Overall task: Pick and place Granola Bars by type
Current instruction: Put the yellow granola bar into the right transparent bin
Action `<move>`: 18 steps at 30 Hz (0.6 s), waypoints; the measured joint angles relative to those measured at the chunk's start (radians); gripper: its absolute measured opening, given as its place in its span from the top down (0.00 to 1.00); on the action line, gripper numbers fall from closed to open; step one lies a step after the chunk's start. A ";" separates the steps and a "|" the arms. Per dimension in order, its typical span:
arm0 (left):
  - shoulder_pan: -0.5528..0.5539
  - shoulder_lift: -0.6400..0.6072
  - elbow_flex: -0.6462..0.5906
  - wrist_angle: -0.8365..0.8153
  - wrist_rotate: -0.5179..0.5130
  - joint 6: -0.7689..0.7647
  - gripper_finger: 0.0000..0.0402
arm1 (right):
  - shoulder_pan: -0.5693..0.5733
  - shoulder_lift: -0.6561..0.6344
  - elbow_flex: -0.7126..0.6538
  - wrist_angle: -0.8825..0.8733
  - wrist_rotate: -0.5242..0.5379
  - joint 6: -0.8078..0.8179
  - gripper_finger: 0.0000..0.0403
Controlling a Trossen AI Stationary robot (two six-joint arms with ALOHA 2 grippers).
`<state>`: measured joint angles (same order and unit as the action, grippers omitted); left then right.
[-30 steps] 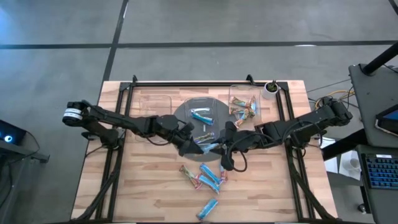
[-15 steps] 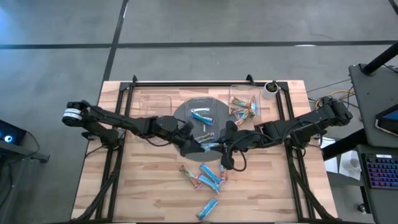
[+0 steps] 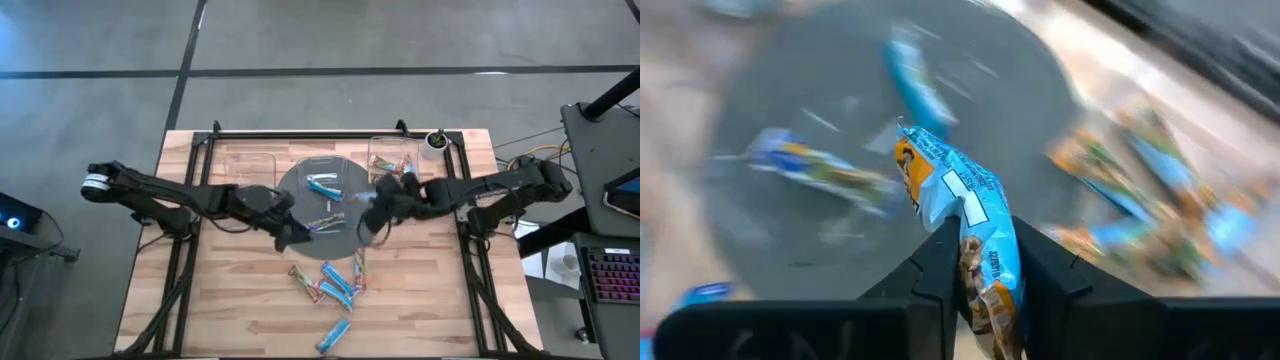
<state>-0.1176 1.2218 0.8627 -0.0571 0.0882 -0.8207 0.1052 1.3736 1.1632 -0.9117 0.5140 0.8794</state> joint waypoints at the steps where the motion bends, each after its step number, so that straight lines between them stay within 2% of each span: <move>1: -0.015 -0.013 0.000 -0.021 -0.037 0.000 0.61 | -0.039 -0.012 -0.012 -0.027 -0.027 0.006 0.84; 6: -0.098 -0.049 0.000 -0.092 -0.179 -0.017 0.61 | -0.261 -0.089 -0.096 -0.017 -0.159 -0.048 0.84; 8: -0.129 -0.051 0.000 -0.097 -0.214 -0.031 0.61 | -0.357 -0.111 -0.130 -0.011 -0.215 -0.072 0.85; 12: -0.186 -0.046 0.000 -0.097 -0.249 -0.054 0.61 | -0.529 -0.123 -0.198 0.026 -0.394 -0.153 0.84; 15: -0.216 -0.035 0.000 -0.097 -0.251 -0.068 0.61 | -0.593 -0.111 -0.254 0.098 -0.483 -0.207 0.81; 18: -0.236 -0.028 0.000 -0.097 -0.252 -0.078 0.61 | -0.611 -0.104 -0.298 0.200 -0.535 -0.222 0.75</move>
<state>-0.3532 1.1943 0.8625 -0.1541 -0.1634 -0.8986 -0.5061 1.2697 0.8649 -0.7116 -0.0214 0.6575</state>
